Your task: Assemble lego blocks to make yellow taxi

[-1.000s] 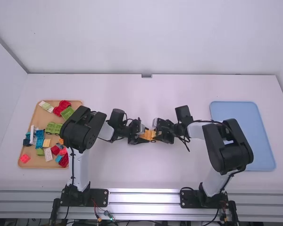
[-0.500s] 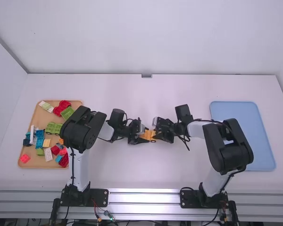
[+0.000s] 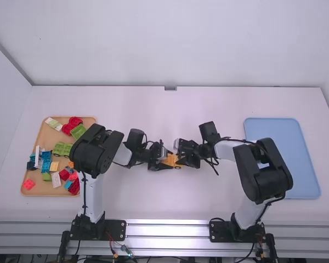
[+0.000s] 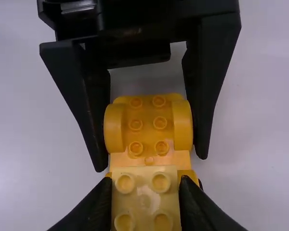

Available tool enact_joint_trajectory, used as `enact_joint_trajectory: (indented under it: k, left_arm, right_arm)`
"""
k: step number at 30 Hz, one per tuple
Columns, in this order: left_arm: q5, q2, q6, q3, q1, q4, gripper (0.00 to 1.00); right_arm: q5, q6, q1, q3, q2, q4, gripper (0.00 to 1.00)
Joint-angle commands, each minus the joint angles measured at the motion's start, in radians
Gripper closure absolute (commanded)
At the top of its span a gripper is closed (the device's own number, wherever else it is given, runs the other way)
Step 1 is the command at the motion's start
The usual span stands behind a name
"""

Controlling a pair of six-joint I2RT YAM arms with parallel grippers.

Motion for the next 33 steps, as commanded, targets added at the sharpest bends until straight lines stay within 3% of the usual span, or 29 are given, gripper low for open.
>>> enact_joint_trajectory:
  k: [1, 8, 10, 12, 16, 21, 22, 24, 25, 26, 28, 30, 33]
  left_arm:
    - [-0.023, 0.009, 0.018, -0.030, -0.007, -0.014, 0.61]
    - [-0.024, 0.009, 0.010, -0.046, -0.008, 0.028, 0.62]
    - [-0.024, 0.009, 0.010, -0.044, -0.008, 0.026, 0.62]
    - [-0.023, 0.009, 0.010, -0.045, -0.008, 0.029, 0.62]
    - [-0.024, 0.009, 0.006, -0.044, -0.008, 0.028, 0.62]
    - [-0.027, 0.009, 0.006, -0.043, -0.007, 0.028, 0.63]
    - [-0.027, 0.009, 0.006, -0.042, -0.008, 0.027, 0.63]
    - [-0.027, 0.009, 0.006, -0.039, -0.008, 0.024, 0.63]
    - [-0.027, 0.009, 0.006, -0.038, -0.008, 0.023, 0.63]
    - [-0.026, 0.009, 0.006, -0.036, -0.008, 0.020, 0.63]
    - [-0.027, 0.009, 0.006, -0.032, -0.007, 0.012, 0.64]
    - [-0.027, 0.009, 0.006, -0.024, -0.008, -0.002, 0.65]
    - [-0.023, 0.009, 0.005, -0.022, -0.007, -0.003, 0.65]
  right_arm:
    - [0.024, -0.002, -0.002, 0.011, 0.000, -0.008, 0.62]
    - [0.025, -0.002, 0.013, 0.011, 0.000, -0.003, 0.63]
    - [0.024, -0.001, 0.012, 0.011, 0.000, 0.001, 0.60]
    - [0.016, -0.002, 0.013, 0.011, 0.000, 0.012, 0.46]
    - [-0.020, 0.002, 0.007, 0.011, 0.000, 0.050, 0.39]
    - [-0.146, 0.002, -0.028, 0.011, -0.011, 0.082, 0.37]
    - [-0.182, 0.000, -0.044, 0.011, -0.016, 0.076, 0.41]
    - [-0.217, -0.003, -0.074, 0.011, -0.020, 0.060, 0.68]
    - [-0.220, -0.003, -0.079, 0.011, -0.020, 0.056, 0.72]
    - [-0.227, -0.007, -0.091, 0.011, -0.020, 0.047, 0.83]
    - [-0.232, -0.046, -0.100, 0.011, -0.020, 0.013, 0.88]
    - [-0.226, -0.100, -0.098, 0.011, -0.020, -0.034, 1.00]
    - [-0.154, -0.098, -0.083, 0.011, -0.020, -0.063, 1.00]
